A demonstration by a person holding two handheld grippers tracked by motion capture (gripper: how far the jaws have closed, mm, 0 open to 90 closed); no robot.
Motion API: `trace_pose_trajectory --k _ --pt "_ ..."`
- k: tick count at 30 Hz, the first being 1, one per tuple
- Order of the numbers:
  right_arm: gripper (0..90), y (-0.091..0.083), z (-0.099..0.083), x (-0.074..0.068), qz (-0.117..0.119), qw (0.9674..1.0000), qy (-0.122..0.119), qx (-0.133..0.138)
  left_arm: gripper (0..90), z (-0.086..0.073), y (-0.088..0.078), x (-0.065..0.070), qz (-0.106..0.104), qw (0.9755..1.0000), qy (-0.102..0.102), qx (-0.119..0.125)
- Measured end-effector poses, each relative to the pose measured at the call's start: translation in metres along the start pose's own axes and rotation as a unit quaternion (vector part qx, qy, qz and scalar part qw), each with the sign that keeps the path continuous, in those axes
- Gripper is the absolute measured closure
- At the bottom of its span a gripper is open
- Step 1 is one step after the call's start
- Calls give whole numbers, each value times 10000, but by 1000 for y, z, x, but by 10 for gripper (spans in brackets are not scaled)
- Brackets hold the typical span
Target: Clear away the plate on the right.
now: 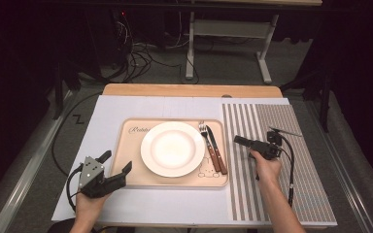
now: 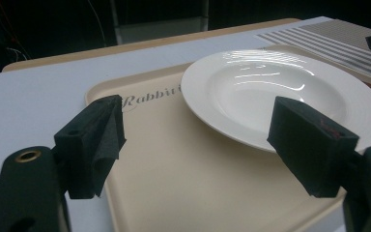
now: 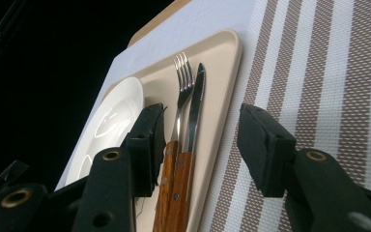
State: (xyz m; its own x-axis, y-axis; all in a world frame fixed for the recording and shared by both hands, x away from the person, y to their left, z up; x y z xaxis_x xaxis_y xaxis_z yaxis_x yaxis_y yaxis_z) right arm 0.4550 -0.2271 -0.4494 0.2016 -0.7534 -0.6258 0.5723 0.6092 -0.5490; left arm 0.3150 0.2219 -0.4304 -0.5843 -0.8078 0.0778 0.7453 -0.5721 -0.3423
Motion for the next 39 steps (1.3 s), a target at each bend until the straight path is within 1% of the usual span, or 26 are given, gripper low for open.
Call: trace_pose_trajectory --k 12,20,26,35,39 --pt "540 -11 -2 11 -14 9999 78 82 212 0 0 0 3 10000 -1 4" --pt "535 -19 -2 17 -76 9999 80 125 213 0 0 0 2 10000 -15 9" --pt "532 -27 -2 25 -156 9997 81 180 214 0 0 0 4 10000 -19 6" --pt "514 -38 -2 32 -295 9992 -1 273 215 0 0 0 6 10000 -17 -6" --pt "501 -42 -1 35 -372 9987 -79 332 216 0 0 0 14 10000 -17 -12"
Point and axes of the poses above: each handheld gripper's, and its own axes: y roughly forward along the jaws, z roughly out of its top, x roughly to its right, the point moved 5 cm from there along y, roughly forward along the jaws, and after that the axes turned 11 degrees about -z, right-handed, at the moved point
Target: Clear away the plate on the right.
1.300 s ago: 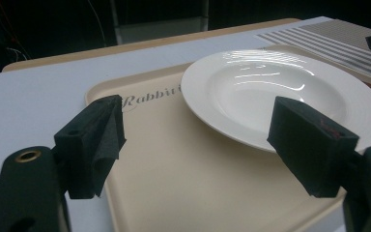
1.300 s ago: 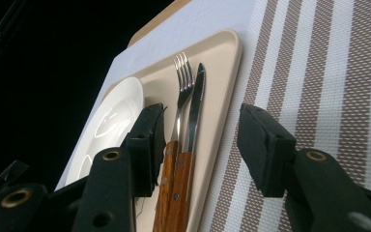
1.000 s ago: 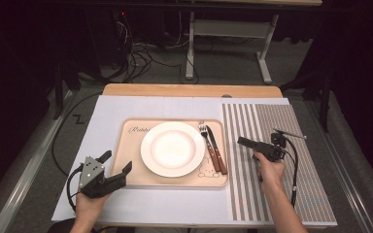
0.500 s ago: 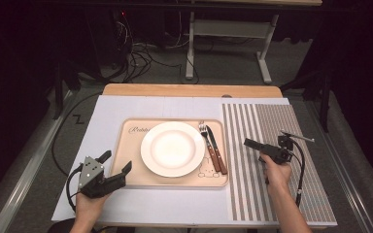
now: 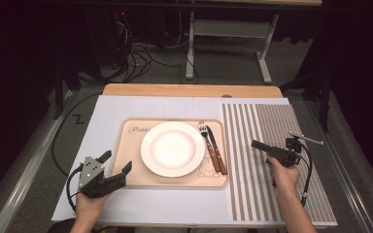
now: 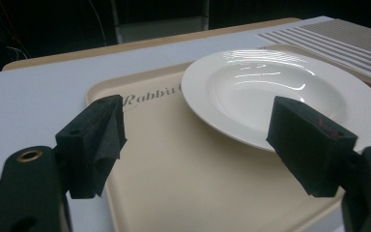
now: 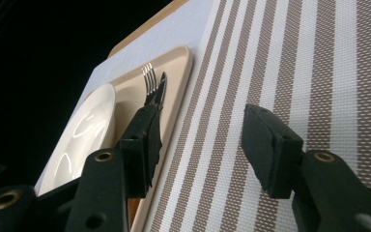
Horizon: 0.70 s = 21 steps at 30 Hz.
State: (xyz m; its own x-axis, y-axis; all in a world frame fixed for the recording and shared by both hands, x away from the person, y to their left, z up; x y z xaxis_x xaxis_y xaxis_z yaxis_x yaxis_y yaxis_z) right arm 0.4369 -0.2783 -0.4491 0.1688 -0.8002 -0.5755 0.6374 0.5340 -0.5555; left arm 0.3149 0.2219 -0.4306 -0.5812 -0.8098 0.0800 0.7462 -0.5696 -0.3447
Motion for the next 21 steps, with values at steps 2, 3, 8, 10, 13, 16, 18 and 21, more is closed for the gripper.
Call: trace_pose_trajectory --k 2,3,8,10,13,16,18,21 --pt "494 -2 0 1 -42 10000 -39 19 216 0 0 0 2 10000 -5 0" --pt "488 -3 0 2 -70 9999 -66 30 216 0 0 0 3 10000 -4 -2" --pt "477 -7 0 5 -213 9995 -196 95 216 0 0 0 5 10000 -9 -1" --pt "473 -9 0 6 -253 9993 -240 120 216 0 0 0 6 10000 -12 -1" --pt "468 -12 0 6 -327 9987 -354 145 216 0 0 0 10 10000 -16 0" --pt "462 -15 0 6 -421 9977 -508 171 216 0 0 0 7 10000 -24 -5" --pt "460 -17 -1 5 -437 9973 -565 175 215 0 0 0 -25 10000 -46 10" --pt "459 -19 -2 5 -473 9966 -651 165 215 0 0 0 -22 10000 -38 5"
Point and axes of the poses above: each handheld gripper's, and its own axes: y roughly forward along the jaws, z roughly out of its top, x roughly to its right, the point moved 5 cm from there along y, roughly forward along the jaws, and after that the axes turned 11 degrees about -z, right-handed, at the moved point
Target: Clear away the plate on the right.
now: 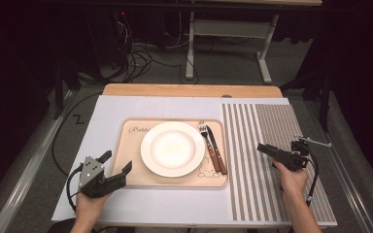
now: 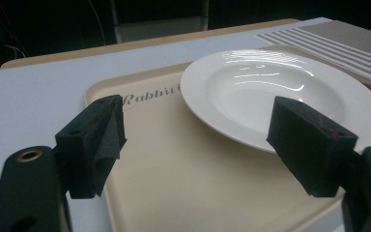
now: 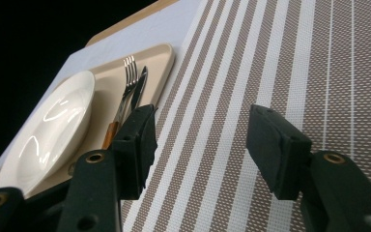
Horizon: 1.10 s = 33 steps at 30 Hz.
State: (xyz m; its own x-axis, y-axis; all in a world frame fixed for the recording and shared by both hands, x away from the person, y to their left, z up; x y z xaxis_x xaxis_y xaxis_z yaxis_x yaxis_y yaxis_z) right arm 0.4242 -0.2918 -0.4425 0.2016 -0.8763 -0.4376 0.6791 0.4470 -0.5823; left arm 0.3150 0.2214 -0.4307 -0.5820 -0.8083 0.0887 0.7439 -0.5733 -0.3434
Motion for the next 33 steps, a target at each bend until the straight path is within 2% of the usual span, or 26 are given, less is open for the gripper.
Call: trace_pose_trajectory --k 8,17,23,28,33 --pt "446 -6 -3 -2 -271 9986 -462 42 214 0 0 0 -3 10000 -13 -1" --pt "435 -15 -8 -6 -347 9964 -770 75 210 0 -1 -1 4 10000 -37 16" --pt "424 -22 -13 -9 -460 9932 -1064 139 210 0 0 0 -13 10000 -32 1" --pt "422 -28 -17 -12 -460 9914 -1204 218 210 0 0 0 -18 10000 -32 1" --pt "419 -32 -22 -14 -544 9880 -1412 301 210 0 -1 0 -17 10000 -32 6"
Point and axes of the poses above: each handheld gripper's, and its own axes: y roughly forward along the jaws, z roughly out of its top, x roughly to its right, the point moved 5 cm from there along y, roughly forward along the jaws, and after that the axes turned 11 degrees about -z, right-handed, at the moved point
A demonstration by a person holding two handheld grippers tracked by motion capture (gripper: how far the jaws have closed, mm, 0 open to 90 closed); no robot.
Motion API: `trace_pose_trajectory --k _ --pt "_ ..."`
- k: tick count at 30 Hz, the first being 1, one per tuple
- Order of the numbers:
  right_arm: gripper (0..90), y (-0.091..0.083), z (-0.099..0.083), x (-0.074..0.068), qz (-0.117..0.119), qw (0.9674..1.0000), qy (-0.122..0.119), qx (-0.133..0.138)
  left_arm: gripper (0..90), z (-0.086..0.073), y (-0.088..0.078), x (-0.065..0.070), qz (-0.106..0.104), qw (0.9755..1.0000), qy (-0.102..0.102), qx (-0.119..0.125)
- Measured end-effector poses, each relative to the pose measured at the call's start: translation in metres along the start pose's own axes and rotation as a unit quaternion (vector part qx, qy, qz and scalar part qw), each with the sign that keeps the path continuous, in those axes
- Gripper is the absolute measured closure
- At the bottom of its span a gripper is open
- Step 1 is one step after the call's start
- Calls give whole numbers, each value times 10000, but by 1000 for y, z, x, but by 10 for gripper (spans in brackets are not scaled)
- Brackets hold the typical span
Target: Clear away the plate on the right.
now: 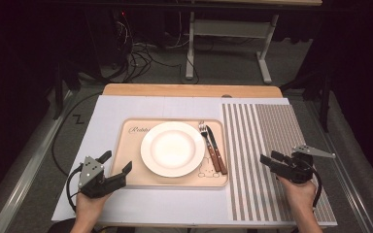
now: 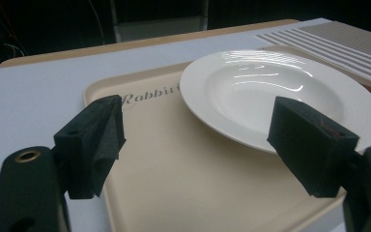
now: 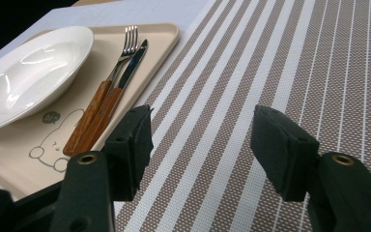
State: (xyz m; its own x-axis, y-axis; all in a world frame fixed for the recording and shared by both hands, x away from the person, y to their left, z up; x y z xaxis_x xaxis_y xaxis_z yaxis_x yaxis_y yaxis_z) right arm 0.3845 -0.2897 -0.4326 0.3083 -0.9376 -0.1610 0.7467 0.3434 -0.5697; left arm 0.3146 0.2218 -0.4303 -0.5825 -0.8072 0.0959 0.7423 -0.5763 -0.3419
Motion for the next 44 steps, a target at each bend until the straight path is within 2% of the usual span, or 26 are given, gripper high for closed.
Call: trace_pose_trajectory --k 6,11,18,24,30,34,44 --pt "410 -7 -3 -4 -124 9993 -307 153 210 0 0 0 0 10000 -1 -2" --pt "398 -12 -8 -3 -132 9983 -434 359 210 0 -1 0 0 10000 0 10" --pt "375 -21 -17 3 -185 9974 -440 540 210 0 -1 0 -1 10000 1 22" --pt "367 -31 -23 5 -274 9957 -538 708 207 1 -1 1 -13 10000 0 43" --pt "352 -36 -31 3 -221 9949 -597 779 201 1 -3 2 -28 9999 3 100" --pt "343 -42 -31 3 -256 9931 -635 955 200 1 -4 2 -32 9999 7 121" --pt "326 -43 -31 3 -278 9918 -678 1050 195 2 -5 3 -34 9999 13 158"
Point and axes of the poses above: each handheld gripper's, and its own axes: y roughly forward along the jaws, z roughly out of its top, x roughly to its right, the point moved 5 cm from there along y, roughly forward along the jaws, and after that the axes turned 11 degrees about -z, right-handed, at the moved point
